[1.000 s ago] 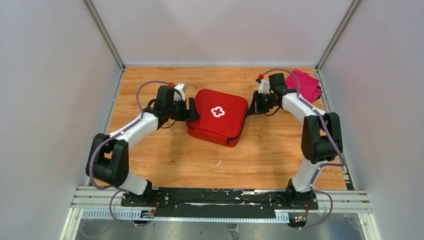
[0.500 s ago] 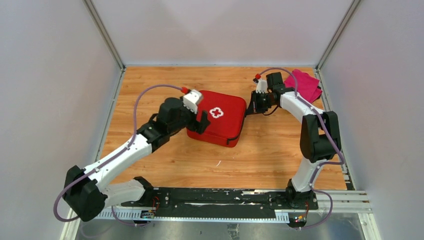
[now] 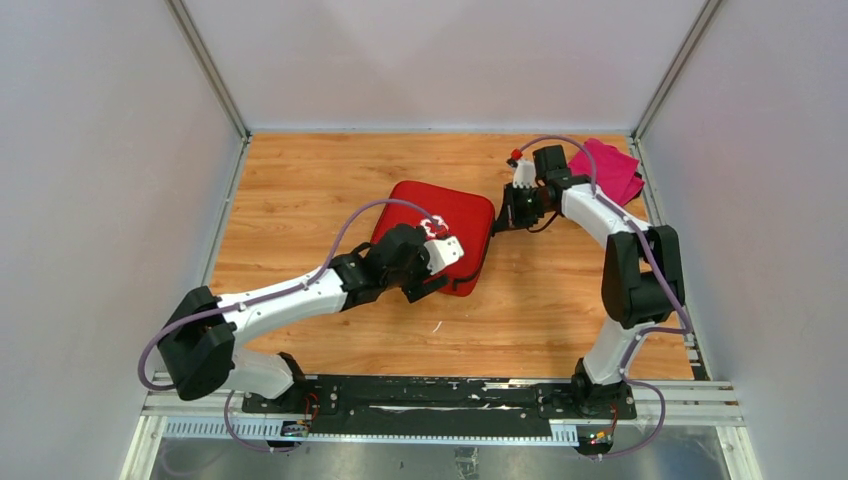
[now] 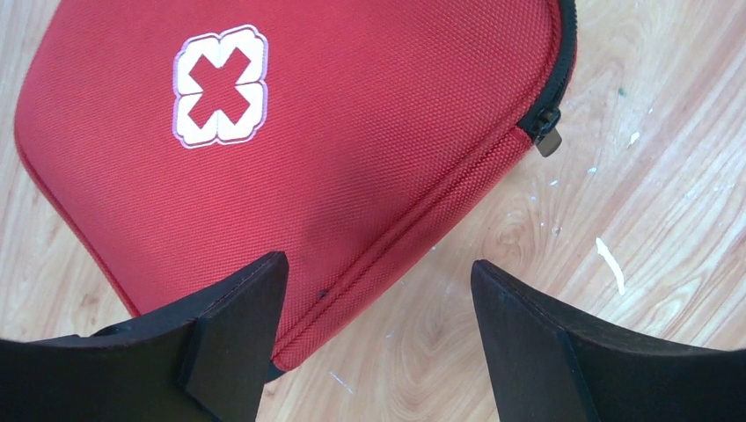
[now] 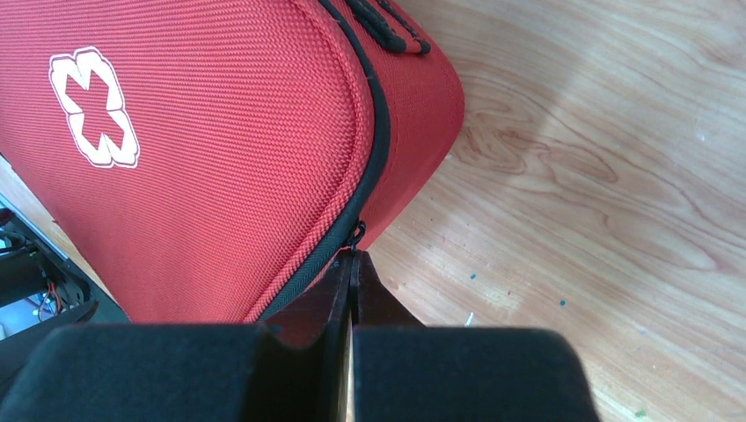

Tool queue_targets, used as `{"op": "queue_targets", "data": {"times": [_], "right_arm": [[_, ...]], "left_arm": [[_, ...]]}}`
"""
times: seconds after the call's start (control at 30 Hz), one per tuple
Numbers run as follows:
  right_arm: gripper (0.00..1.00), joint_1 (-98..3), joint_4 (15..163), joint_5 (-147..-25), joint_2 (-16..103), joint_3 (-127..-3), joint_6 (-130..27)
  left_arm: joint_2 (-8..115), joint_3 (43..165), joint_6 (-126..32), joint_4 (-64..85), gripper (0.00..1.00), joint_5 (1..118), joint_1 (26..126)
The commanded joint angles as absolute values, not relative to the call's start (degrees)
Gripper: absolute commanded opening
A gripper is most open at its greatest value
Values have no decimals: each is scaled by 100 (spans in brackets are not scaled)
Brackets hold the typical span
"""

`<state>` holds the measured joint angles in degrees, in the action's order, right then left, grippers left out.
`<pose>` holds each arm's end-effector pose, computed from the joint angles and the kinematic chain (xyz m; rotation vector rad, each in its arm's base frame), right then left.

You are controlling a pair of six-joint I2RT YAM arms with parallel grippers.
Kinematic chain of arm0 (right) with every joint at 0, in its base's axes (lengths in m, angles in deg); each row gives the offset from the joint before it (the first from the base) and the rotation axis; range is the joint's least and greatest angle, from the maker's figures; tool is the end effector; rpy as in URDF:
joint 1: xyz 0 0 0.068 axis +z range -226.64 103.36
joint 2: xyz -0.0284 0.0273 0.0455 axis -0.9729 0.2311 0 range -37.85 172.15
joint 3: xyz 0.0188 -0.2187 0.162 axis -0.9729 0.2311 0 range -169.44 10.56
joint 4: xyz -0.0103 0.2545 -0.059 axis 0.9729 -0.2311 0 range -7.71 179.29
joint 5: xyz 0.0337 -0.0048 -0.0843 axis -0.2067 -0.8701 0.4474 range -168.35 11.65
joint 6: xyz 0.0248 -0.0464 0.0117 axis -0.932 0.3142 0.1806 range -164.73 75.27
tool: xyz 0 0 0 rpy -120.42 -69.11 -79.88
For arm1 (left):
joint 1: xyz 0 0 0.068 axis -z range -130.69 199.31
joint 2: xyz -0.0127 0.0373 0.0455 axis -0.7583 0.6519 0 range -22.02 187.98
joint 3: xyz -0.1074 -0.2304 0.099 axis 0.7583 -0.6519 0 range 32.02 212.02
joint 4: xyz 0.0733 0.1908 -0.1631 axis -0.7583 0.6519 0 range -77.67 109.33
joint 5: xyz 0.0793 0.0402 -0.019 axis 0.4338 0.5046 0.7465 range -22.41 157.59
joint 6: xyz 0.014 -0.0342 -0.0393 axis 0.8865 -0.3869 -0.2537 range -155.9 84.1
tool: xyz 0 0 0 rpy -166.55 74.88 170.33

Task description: Organize the medicine kit

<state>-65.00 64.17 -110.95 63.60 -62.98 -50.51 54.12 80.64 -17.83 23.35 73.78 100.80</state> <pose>0.3679 0.0954 0.2275 -0.3665 2.4495 0.8373 0.1820 -0.2224 0.2416 1.2327 1.8777 -0.1949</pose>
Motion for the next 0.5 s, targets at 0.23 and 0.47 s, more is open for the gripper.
{"op": "queue_targets", "data": {"times": [0.23, 0.47], "right_arm": [[0, -6408, 5834, -10988, 5927, -5951, -4892], [0, -6217, 5802, -11084, 5708, -5614, -4845]], "left_arm": [[6201, 8530, -1371, 2695, 77, 8185, 10345], [6481, 8763, -1727, 2753, 71, 8498, 10343]]}}
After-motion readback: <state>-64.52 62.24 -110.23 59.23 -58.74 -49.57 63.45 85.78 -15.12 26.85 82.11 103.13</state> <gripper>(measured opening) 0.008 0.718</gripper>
